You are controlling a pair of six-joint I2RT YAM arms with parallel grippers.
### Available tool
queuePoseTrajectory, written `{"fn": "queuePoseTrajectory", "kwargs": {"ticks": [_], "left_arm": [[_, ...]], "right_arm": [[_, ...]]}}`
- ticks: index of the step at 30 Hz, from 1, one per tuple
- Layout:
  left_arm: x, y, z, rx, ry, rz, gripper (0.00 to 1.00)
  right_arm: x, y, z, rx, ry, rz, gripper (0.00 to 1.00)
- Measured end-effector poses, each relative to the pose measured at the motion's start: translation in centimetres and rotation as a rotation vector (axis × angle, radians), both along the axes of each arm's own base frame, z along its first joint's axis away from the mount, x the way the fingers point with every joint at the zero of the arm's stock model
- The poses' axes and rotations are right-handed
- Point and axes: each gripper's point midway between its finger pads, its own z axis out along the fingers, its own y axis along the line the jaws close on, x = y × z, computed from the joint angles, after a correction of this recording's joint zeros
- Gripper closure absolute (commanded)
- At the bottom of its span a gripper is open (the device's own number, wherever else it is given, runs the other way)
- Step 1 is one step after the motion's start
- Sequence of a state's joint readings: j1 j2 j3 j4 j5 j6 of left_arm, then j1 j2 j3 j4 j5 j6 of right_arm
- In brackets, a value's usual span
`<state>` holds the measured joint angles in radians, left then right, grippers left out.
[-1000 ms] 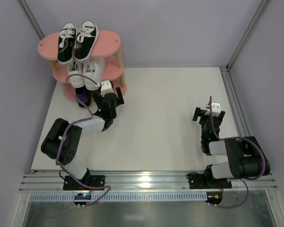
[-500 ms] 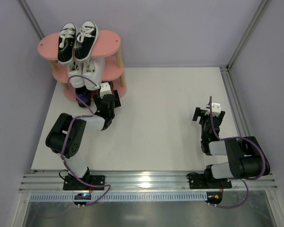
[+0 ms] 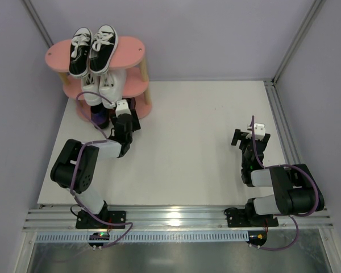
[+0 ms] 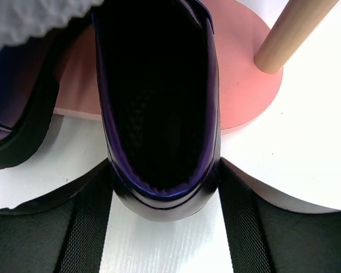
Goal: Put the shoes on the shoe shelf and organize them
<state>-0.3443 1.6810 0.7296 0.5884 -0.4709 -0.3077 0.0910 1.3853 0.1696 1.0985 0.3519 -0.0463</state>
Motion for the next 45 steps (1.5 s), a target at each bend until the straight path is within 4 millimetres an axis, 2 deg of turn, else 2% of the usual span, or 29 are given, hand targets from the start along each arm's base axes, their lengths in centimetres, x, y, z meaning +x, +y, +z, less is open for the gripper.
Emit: {"fn": "queuePoseTrajectory", "kwargs": {"ticks": [2,14,24,36,45], "left_arm": [[0.0,0.0,0.0,-0.001,0.0,0.0,0.52],[-0.6,0.4,1.1,-0.022,0.002,0.002,0.56],[-1.3,0.7,1.2,0.01,0.034,-0.008,0.52],[-1.7,1.5,1.3,0.142,0.063,-0.05,0.47],[-1.2,3.6,1.1,0.185,0.077,-0.049,0.46]], "right_arm": [[0.0,0.0,0.0,0.0,0.0,0.0,0.03],[0.0,0.0,0.0,0.0,0.0,0.0,0.03],[0.0,0.0,0.0,0.0,0.0,0.0,0.03],[0.0,0.0,0.0,0.0,0.0,0.0,0.03],[0.0,0.0,0.0,0.0,0.0,0.0,0.03]]}}
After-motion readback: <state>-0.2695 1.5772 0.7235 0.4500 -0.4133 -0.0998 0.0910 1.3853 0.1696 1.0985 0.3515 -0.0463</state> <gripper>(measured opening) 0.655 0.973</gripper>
